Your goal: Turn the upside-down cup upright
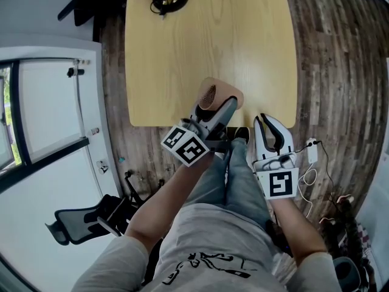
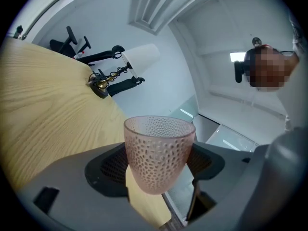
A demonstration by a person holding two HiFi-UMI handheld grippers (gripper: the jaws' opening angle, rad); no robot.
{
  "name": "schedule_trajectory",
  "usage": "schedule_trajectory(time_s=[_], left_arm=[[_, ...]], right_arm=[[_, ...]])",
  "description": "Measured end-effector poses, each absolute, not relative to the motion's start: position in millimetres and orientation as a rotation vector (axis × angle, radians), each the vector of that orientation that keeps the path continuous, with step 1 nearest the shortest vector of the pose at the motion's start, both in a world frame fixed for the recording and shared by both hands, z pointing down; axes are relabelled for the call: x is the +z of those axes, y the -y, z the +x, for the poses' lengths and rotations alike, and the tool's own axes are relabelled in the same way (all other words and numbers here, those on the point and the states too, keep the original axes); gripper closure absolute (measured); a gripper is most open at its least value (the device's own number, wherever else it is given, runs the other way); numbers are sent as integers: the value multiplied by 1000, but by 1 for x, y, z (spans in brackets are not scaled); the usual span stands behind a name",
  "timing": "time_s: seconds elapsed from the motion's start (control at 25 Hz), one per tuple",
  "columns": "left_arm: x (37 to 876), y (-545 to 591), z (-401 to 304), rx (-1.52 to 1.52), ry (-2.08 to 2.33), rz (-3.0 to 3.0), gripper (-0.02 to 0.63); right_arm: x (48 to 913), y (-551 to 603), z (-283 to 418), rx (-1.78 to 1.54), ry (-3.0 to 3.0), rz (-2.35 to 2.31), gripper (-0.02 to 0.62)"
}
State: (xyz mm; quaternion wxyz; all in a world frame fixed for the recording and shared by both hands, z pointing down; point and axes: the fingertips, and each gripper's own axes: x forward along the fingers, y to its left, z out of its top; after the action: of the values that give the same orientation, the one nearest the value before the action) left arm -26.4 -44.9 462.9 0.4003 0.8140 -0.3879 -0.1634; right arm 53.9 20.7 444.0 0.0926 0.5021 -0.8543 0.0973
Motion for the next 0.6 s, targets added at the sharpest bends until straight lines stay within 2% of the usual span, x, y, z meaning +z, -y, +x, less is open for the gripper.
schedule_trajectory(time_s=[0.24,0.4,0.6], left_arm=[[458,42,-22,-463,939,2013,239],[456,40,-22,-516,907,1942,239],[453,36,-16,-567,844,1862,239]], right_arm=[[440,-19,49,295,2561,1480,563],[440,-20,47,313,2580,1473,494],[438,-20,44,331,2614,1467,439]])
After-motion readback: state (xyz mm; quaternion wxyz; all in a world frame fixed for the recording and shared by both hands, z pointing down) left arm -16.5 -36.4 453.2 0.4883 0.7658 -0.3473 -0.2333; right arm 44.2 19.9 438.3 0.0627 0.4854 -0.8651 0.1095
